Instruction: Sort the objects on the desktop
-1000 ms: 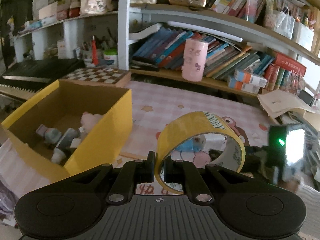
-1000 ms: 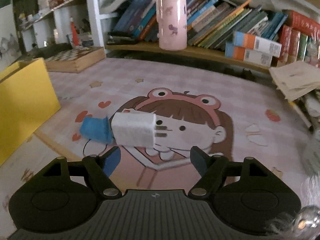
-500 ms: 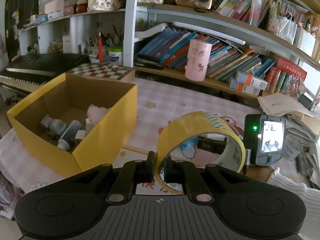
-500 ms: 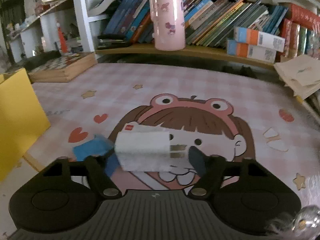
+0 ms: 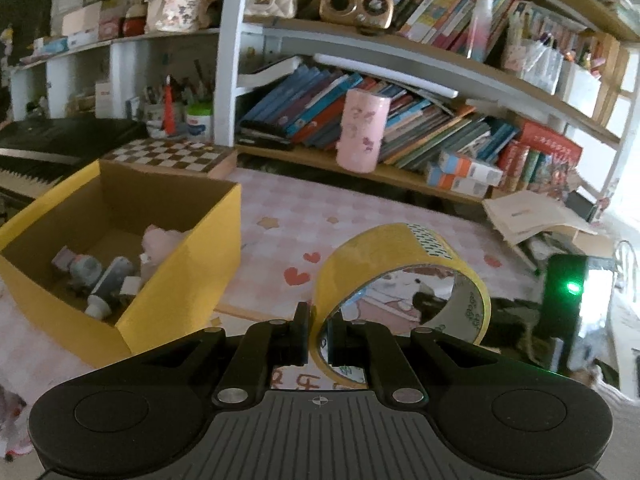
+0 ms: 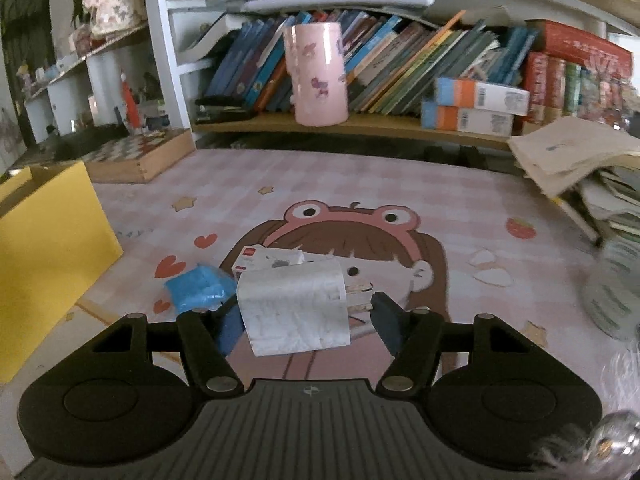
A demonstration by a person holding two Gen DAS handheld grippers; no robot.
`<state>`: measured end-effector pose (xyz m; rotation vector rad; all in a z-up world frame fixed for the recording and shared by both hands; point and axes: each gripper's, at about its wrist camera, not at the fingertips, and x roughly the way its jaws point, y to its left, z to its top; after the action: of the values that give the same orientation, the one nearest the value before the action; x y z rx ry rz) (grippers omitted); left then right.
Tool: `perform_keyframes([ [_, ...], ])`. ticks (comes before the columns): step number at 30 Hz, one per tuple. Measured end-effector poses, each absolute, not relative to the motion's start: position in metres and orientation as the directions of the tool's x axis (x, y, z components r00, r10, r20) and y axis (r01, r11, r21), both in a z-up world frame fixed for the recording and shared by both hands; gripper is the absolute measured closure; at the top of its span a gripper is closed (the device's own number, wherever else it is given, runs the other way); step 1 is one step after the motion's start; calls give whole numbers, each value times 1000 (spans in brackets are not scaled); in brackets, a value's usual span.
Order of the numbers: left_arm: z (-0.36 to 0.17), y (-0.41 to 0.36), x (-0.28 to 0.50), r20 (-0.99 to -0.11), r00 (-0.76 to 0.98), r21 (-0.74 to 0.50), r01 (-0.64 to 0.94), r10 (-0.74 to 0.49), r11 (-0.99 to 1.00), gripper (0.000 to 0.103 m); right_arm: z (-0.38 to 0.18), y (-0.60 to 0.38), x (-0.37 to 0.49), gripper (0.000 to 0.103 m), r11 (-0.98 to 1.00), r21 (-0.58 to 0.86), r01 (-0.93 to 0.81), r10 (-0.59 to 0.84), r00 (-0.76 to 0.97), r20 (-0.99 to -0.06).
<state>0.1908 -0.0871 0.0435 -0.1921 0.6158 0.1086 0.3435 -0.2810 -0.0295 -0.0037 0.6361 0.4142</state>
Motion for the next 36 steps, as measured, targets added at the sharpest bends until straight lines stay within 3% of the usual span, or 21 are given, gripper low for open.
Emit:
perform_keyframes([
  [19, 47, -66, 157, -540, 823, -266, 34, -178, 963, 96, 24, -312, 220, 40, 951, 156, -268, 308, 752, -583],
  [36, 39, 4, 70, -542, 821, -278, 26, -180, 960, 96, 35, -229, 126, 40, 941, 108, -319, 320, 746, -584],
])
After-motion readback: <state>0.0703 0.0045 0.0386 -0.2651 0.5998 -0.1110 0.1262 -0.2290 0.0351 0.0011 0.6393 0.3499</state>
